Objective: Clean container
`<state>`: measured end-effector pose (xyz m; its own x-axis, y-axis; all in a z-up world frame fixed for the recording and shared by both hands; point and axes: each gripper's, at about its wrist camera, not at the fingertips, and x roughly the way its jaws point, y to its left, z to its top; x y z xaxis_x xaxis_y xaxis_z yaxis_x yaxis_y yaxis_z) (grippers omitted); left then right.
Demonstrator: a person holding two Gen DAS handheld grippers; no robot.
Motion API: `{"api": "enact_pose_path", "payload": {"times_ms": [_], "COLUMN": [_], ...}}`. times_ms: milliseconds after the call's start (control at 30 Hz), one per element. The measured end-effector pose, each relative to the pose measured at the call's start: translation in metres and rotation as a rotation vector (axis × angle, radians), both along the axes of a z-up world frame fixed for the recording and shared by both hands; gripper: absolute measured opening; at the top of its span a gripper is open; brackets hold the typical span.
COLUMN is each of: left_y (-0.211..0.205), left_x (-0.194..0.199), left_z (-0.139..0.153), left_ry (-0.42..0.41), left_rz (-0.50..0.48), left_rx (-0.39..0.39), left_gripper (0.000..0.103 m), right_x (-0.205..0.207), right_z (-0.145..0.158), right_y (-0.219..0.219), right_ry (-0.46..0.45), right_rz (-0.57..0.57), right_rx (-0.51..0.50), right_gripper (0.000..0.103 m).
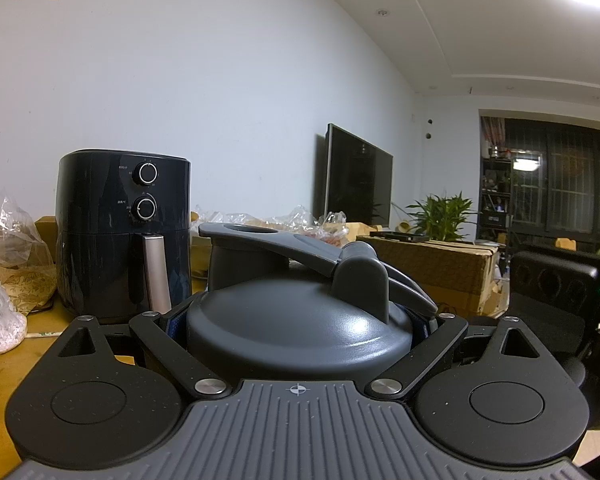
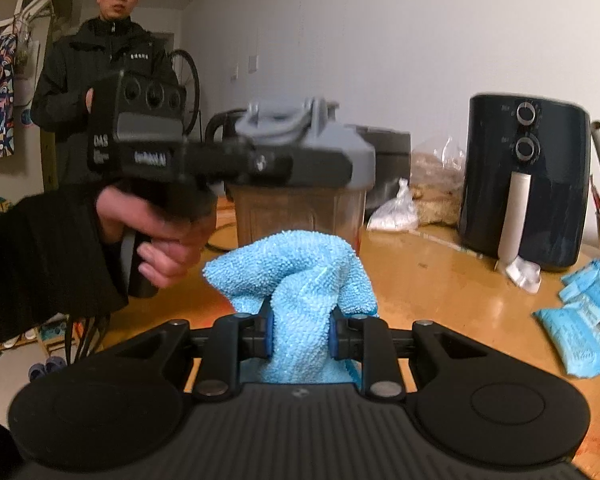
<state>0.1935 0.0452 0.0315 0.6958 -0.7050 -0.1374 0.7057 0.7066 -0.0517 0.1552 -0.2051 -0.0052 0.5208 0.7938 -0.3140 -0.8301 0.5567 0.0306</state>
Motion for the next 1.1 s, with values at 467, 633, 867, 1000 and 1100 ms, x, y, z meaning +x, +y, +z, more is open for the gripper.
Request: {"api": "enact_pose_path", "payload": {"times_ms": [467,633,867,1000,1100], "left_y": [0.000,0.000,0.001,0.002,0.002], "left_x": [0.000,0.001,0.002,0.002,0.002], "left_z": [-0.001,-0.002,-0.001,-0.002,-0.003], "left_ry": [0.001,0.001,0.003,0.004,0.004], "left_rz": [0.001,0.003,0.003,0.004,0.004], "left_rx": [0.001,-0.001,-0.004,-0.006,-0.006], "left_gripper": [0.095,0.095,0.095,0.095,0.095], "right_x": [-0.012,-0.013,-0.012,-0.013,-0.013], "right_z": [0.013,0.014,0.014,0.014,0.015], "right_y": [-0.010,-0.012,-0.012,-0.012,-0.012], "right_ry": [-0.070,-0.075,-0.071,-0.070,-0.073], "right_rz": [-0.029,-0.036,-0.035,-0.037,-0.036], "right_rx": [0.125,0.152,0.153,0.149,0.143], "right_gripper": [0.021,0.021,0.021,0.021,0.021]}}
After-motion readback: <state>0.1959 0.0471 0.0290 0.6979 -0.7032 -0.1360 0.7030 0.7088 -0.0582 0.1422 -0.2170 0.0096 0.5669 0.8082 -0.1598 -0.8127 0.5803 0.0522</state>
